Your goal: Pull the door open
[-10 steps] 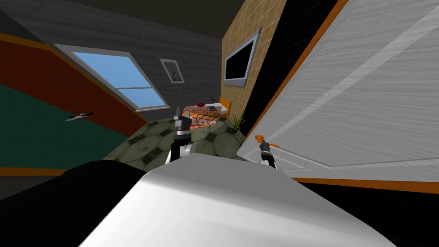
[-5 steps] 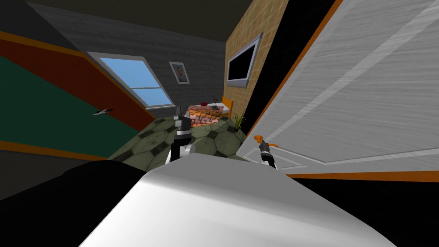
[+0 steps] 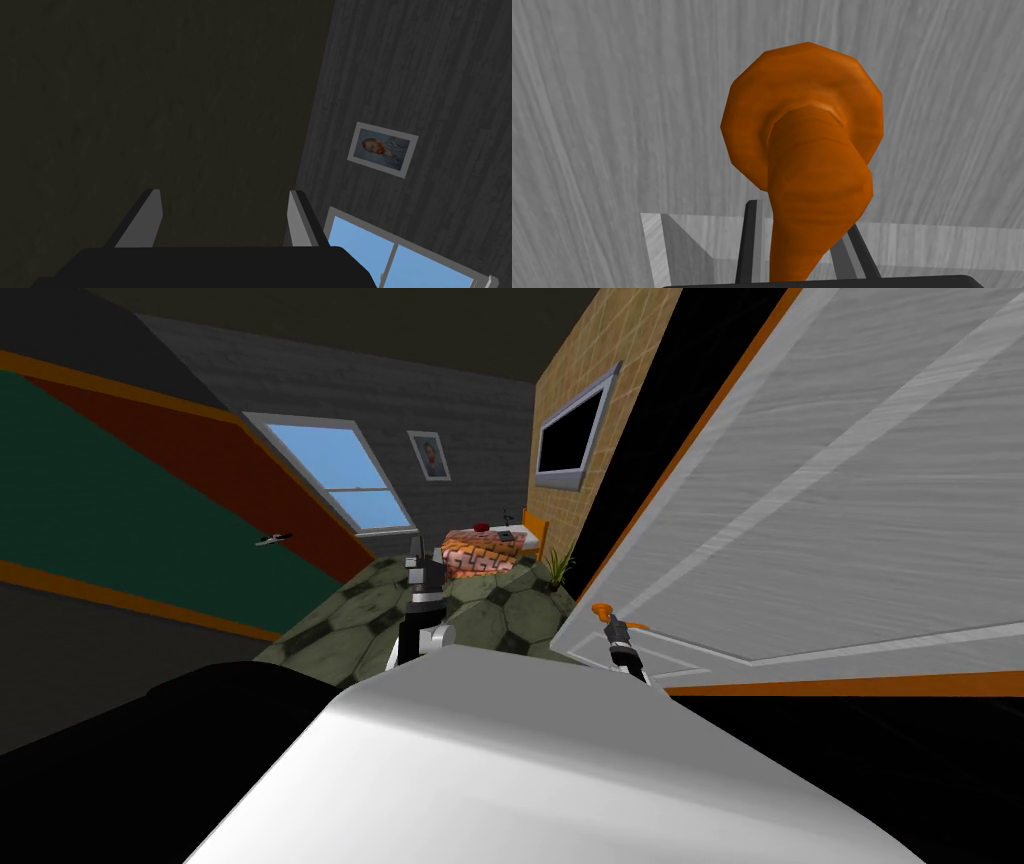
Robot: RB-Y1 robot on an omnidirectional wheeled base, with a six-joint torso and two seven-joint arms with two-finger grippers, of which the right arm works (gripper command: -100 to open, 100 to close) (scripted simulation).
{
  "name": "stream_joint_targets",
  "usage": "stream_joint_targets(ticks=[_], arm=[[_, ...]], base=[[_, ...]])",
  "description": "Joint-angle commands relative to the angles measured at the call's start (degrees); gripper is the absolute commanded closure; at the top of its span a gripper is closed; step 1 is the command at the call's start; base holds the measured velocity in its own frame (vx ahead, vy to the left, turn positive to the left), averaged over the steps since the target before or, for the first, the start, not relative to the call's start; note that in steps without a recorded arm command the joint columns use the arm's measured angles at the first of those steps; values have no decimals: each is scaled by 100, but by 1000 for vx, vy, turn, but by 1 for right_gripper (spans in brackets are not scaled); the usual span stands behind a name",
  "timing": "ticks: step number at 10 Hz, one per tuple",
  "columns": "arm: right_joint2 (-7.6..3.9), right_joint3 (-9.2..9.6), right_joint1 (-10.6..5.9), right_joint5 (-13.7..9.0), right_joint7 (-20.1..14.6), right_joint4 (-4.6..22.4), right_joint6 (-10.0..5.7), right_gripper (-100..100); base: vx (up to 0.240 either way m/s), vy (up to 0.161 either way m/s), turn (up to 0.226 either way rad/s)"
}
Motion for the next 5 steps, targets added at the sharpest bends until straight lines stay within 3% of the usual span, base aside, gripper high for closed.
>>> stream_joint_targets(ticks=[1, 5], arm=[[-51, 91, 94, 48, -101, -72, -54, 100], [-169, 265, 204, 136, -303, -136, -184, 100]], base=[[-203, -55, 80], [-194, -36, 74]])
